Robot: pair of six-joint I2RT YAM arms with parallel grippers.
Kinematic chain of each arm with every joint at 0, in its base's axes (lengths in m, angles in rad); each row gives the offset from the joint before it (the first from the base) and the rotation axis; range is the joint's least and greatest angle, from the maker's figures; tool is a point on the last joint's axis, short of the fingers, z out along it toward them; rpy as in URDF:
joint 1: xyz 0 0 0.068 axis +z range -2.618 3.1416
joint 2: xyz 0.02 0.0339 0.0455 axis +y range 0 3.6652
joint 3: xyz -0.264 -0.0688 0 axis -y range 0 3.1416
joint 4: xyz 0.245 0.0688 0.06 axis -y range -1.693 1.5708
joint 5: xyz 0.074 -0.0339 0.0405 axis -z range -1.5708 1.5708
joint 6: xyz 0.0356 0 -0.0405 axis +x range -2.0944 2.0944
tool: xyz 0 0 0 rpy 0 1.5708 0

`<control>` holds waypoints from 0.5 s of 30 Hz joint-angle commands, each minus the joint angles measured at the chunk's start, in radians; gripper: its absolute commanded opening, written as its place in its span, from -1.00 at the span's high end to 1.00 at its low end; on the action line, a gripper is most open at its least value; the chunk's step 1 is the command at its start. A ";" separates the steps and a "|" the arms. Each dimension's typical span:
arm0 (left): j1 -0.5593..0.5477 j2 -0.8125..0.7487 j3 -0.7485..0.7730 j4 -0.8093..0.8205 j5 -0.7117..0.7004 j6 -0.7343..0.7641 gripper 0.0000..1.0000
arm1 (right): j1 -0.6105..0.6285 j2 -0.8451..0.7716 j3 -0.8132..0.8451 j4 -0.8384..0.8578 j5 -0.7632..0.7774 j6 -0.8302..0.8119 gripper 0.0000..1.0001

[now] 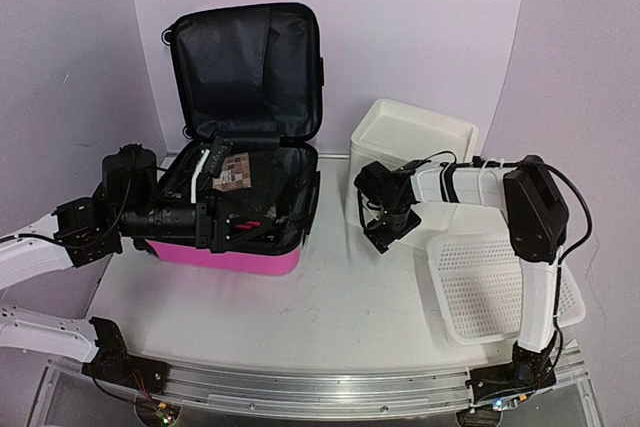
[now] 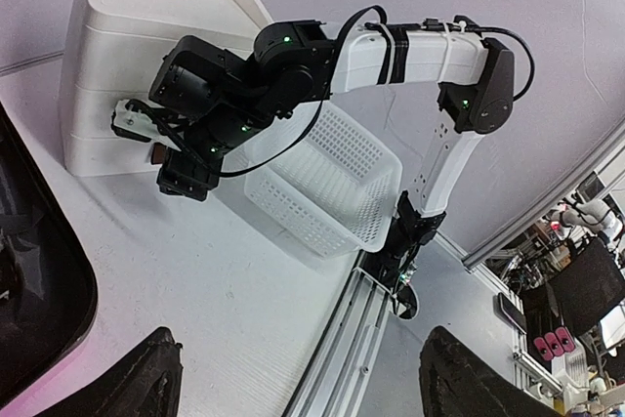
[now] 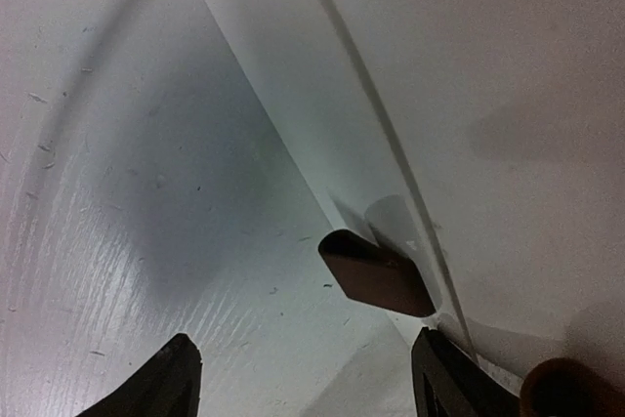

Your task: Open, take out, and arrange the luggage

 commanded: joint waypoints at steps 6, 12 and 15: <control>-0.004 -0.079 -0.028 0.027 -0.033 -0.003 -0.71 | -0.019 0.084 0.150 0.102 0.285 -0.073 -0.36; -0.003 -0.069 -0.022 0.025 -0.024 0.006 -0.71 | -0.019 0.122 0.146 0.093 0.424 0.221 -0.14; -0.003 -0.077 -0.026 0.021 -0.018 0.006 -0.71 | -0.019 0.139 0.157 0.085 0.430 0.403 -0.11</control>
